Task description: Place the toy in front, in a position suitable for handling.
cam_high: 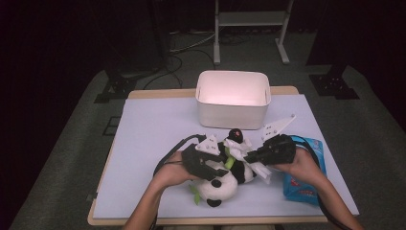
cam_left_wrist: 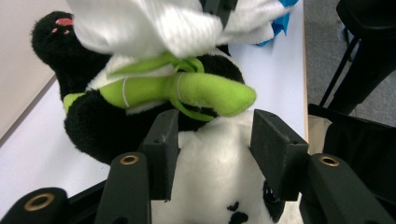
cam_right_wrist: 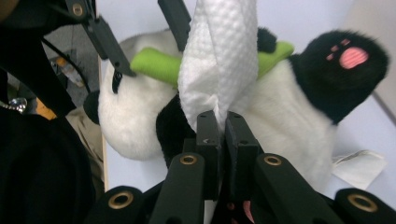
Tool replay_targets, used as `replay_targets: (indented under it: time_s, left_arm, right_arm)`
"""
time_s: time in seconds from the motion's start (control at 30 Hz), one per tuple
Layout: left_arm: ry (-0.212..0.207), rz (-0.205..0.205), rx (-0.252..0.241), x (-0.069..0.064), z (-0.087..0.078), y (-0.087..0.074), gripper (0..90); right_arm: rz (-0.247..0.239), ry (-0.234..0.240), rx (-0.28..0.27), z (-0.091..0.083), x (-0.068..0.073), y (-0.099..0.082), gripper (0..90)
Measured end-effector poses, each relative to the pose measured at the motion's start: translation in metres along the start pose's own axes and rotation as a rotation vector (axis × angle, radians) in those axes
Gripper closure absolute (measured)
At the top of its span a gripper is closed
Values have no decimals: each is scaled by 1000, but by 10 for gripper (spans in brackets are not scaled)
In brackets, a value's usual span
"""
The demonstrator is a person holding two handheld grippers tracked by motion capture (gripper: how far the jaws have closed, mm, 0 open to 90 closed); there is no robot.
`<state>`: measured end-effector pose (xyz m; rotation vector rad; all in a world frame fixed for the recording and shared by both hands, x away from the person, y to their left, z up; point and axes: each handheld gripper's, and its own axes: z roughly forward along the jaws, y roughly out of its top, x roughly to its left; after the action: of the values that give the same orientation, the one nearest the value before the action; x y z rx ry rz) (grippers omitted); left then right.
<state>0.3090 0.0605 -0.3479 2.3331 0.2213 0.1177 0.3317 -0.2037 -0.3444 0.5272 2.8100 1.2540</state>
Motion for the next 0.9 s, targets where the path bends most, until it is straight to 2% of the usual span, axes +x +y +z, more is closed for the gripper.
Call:
replay_targets:
  time_s: [0.13, 0.23, 0.3, 0.37, 0.4, 0.47, 0.8, 0.9]
  left_arm:
    - [9, -1, -13, 0, -2, -4, 492]
    - [26, -3, -7, -1, -2, -5, 444]
    - [34, -5, -7, -3, -2, -7, 423]
    - [45, -26, -15, -4, -1, -9, 405]
    - [47, -27, -3, -4, -2, -9, 389]
    - [50, -38, -3, -6, -2, -10, 371]
    - [60, -41, 12, -10, -1, -14, 274]
    - [67, -32, 16, -10, 0, -15, 263]
  right_arm:
    - [11, -13, -10, -8, -2, 1, 848]
    - [18, -14, -21, -14, -4, 1, 847]
    - [18, -15, -7, -13, -5, 1, 847]
    - [16, -10, 2, -10, -6, 2, 847]
    - [11, -18, 12, -9, -6, 2, 847]
    - [13, -19, 6, -8, -8, 2, 847]
    - [27, -38, -20, -16, -13, 3, 847]
    - [40, -45, 2, -14, -18, 2, 847]
